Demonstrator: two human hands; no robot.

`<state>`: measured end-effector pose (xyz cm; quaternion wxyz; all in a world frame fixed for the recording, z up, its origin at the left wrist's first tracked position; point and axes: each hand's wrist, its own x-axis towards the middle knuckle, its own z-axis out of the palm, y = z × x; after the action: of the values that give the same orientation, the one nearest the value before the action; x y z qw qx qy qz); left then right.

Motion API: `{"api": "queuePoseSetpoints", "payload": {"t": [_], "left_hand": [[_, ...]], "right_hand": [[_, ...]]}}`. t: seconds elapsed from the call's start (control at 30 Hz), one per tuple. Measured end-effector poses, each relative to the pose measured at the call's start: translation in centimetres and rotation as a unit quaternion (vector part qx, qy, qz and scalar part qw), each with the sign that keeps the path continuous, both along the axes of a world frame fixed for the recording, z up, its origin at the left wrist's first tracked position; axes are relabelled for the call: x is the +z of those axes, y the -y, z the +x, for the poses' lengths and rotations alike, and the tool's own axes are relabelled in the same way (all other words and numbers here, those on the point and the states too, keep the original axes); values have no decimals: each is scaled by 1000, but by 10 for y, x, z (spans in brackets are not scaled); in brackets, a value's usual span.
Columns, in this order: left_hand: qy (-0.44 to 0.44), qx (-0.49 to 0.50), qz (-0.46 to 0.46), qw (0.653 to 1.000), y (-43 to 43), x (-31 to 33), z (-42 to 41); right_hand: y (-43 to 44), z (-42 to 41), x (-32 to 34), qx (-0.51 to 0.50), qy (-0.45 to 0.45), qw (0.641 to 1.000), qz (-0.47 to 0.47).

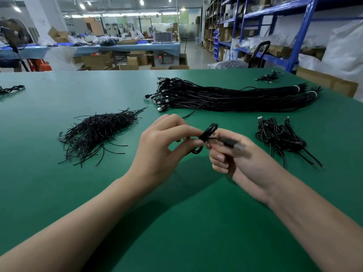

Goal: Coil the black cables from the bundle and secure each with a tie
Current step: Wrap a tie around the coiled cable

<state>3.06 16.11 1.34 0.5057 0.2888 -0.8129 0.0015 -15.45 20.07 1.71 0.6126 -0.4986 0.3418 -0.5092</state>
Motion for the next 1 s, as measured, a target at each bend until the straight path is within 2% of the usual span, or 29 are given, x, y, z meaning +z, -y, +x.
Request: {"api": "queuePoseSetpoints", "payload": {"t": [0.07, 0.1, 0.13, 0.2, 0.23, 0.3, 0.4, 0.47, 0.53, 0.6, 0.67, 0.77, 0.87, 0.93, 1.0], "left_hand": [[-73, -22, 140, 987, -2, -2, -2], [-116, -39, 228, 966, -1, -2, -3], [-143, -59, 315, 937, -1, -2, -4], [-135, -96, 441, 882, -1, -1, -3], [-118, -110, 474, 865, -1, -1, -3], [-110, -128, 499, 850, -2, -3, -3], [-136, -141, 506, 840, -2, -4, -3], [-161, -155, 496, 839, -5, -4, -4], [-180, -165, 461, 853, -6, -4, -5], [-157, -139, 392, 896, -7, -2, -5], [-95, -96, 281, 950, -7, 1, -3], [-7, -64, 60, 996, -6, 6, 1], [80, -26, -135, 987, -2, 8, 7], [102, -22, -166, 981, 1, 8, 10], [72, -41, -86, 993, 1, 6, 11]], "right_hand": [[1, 1, 1, -88, -77, 990, -80], [0, 1, 1, -130, -142, 972, -137], [0, 1, 1, -162, -215, 943, -196], [-1, 1, -1, -202, -334, 876, -283], [-2, 2, -2, -216, -368, 850, -310], [-3, 3, -3, -228, -401, 821, -336], [-1, 3, -3, -217, -404, 827, -323], [1, 0, -3, -188, -380, 862, -279], [2, -2, -2, -146, -332, 906, -218], [2, -4, -1, -94, -249, 953, -143], [2, -5, 0, -29, -154, 986, -65], [1, -7, 1, 55, -42, 997, 23], [0, -6, 0, 84, 16, 994, 65], [0, -5, -2, 74, 17, 995, 57], [1, -5, -2, 38, -6, 999, 22]]}}
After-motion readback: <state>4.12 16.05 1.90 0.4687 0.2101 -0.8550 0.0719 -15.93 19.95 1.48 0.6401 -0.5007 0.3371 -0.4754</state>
